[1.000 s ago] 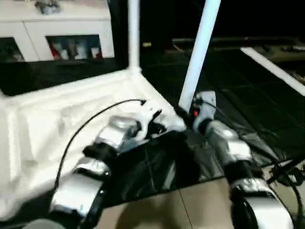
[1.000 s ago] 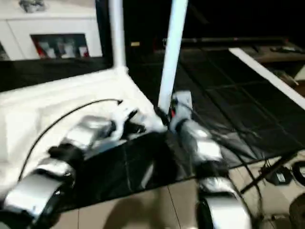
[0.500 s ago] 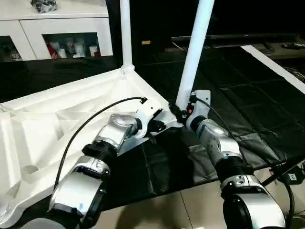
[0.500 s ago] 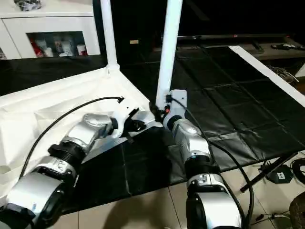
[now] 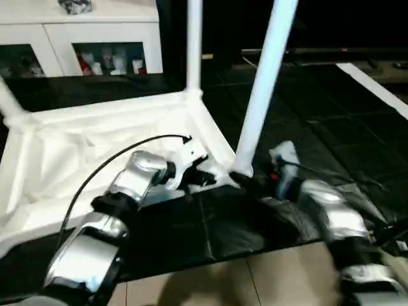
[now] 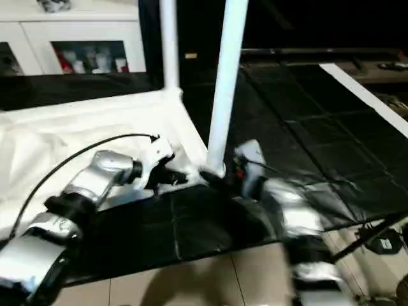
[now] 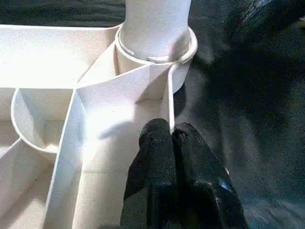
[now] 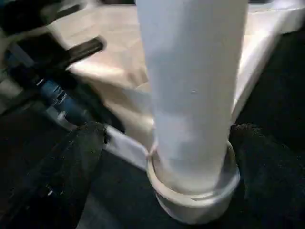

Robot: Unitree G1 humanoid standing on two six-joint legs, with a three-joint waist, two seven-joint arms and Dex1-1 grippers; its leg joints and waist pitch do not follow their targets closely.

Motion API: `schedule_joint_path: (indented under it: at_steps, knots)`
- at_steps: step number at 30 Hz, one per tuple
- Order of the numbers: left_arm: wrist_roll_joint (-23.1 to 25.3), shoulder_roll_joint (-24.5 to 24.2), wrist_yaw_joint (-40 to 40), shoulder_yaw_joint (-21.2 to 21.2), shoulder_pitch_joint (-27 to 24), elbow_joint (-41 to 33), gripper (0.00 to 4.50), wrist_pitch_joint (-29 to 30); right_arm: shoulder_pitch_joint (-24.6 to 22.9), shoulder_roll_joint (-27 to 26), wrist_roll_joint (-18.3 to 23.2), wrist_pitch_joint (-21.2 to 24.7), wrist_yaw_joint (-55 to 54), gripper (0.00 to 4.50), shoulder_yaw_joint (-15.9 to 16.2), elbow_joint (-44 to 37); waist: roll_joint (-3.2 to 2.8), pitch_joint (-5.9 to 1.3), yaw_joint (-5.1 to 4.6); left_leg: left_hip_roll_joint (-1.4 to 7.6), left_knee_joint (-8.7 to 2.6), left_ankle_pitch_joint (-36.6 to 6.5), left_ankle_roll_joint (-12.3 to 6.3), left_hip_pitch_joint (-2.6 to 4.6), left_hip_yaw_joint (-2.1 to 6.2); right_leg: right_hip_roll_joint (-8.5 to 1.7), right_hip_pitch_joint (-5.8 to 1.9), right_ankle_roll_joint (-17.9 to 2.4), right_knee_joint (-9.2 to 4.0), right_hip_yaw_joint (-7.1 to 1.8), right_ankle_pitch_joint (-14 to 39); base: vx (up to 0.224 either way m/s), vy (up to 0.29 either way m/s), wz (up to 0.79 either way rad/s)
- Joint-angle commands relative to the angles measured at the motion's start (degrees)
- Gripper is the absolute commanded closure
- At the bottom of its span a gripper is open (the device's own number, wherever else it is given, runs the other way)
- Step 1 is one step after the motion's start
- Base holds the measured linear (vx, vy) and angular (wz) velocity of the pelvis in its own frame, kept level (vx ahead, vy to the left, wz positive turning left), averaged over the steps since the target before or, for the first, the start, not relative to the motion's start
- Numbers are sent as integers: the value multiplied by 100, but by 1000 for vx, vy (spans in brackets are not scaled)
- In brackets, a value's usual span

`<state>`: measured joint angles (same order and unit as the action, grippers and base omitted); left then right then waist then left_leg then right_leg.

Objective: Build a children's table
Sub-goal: Rotate leg to tighten

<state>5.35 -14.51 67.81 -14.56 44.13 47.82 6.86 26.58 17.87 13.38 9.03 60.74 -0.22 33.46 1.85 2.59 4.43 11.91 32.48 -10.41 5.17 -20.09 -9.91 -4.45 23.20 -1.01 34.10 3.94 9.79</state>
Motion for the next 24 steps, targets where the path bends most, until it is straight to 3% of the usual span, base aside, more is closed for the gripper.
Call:
schedule_joint_path:
  at_steps: [1,4,8,13,18,24]
  knots:
    - [22,-103,623,-269,-130,-129,450,-203,36,178,-19,-120,395,4,111,-83,10,-339,37,141,-313,-959,-488,-4,-32,-353,-348,-1383,-371,-235,1004,0,0,0]
    - [-128,-292,1305,-368,-242,-372,450,-339,192,286,-185,-449,583,4,173,133,0,-349,86,156,-313,-923,-418,7,-38,-367,-329,-1411,-347,-235,988,0,0,0]
    - [-51,-375,1519,-480,-168,-309,450,-483,344,375,52,-265,1374,4,307,136,1,-343,109,160,-305,-953,-488,11,-47,-342,-323,-1472,-325,-228,855,0,0,0]
    - [-44,-415,1800,-626,-149,-350,450,-577,609,374,-22,-255,1814,47,556,479,3,-346,144,166,-305,-982,-426,22,-50,-358,-314,-1480,-326,-230,954,0,0,0]
    - [-25,-429,1917,-699,-153,-411,450,-635,712,373,-22,-234,2183,83,673,553,4,-365,189,169,-291,-803,-468,18,-48,-354,-325,-1530,-284,-230,663,0,0,0]
    - [-32,-400,1930,-704,-108,-373,450,-682,790,411,9,-134,2573,143,800,625,18,-360,202,164,-293,-872,-431,16,-44,-359,-326,-1443,-308,-231,918,0,0,0]
